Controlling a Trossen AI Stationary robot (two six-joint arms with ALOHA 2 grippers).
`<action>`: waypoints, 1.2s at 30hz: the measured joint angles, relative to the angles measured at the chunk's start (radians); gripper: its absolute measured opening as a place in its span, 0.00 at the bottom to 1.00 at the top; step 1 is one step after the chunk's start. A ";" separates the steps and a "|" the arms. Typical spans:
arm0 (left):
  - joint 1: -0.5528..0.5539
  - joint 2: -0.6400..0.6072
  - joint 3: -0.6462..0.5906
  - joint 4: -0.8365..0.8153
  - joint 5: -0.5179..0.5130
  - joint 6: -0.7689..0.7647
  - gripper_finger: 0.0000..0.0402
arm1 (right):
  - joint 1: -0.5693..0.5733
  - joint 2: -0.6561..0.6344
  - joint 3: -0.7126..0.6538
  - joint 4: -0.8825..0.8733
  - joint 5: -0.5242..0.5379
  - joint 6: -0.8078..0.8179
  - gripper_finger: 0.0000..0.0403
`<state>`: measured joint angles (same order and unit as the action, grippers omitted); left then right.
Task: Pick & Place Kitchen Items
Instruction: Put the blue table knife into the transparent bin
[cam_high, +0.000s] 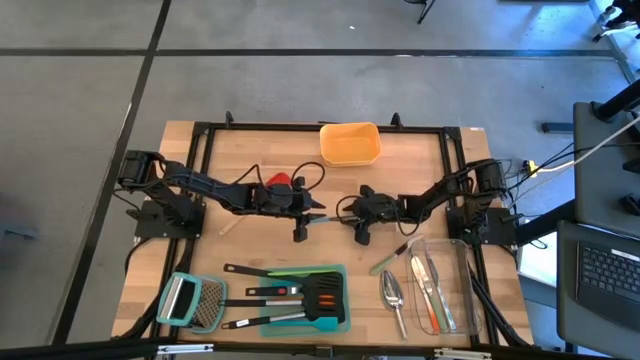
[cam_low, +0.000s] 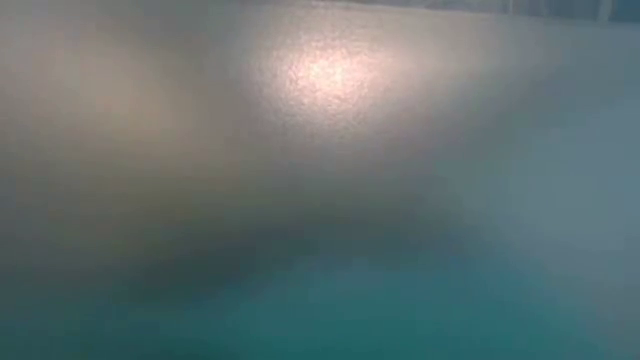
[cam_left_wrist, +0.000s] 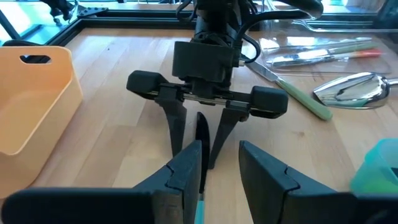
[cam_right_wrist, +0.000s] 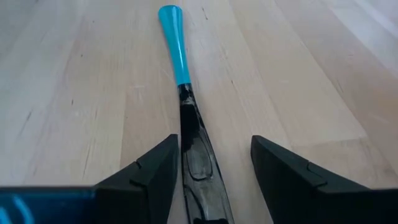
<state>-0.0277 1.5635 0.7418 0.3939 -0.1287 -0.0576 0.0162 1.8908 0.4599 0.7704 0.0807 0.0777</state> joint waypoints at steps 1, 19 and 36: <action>0.000 0.000 0.000 0.000 0.000 -0.002 0.26 | 0.001 0.000 0.000 0.000 0.000 0.004 0.51; 0.000 0.000 0.001 0.030 0.000 -0.008 0.26 | 0.002 0.029 -0.004 0.062 0.000 0.042 0.51; 0.000 0.000 0.001 0.057 0.000 0.009 0.26 | 0.018 0.039 0.009 0.078 0.020 0.037 0.51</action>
<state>-0.0277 1.5639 0.7425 0.4511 -0.1291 -0.0490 0.0339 1.9294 0.4688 0.8489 0.1006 0.1147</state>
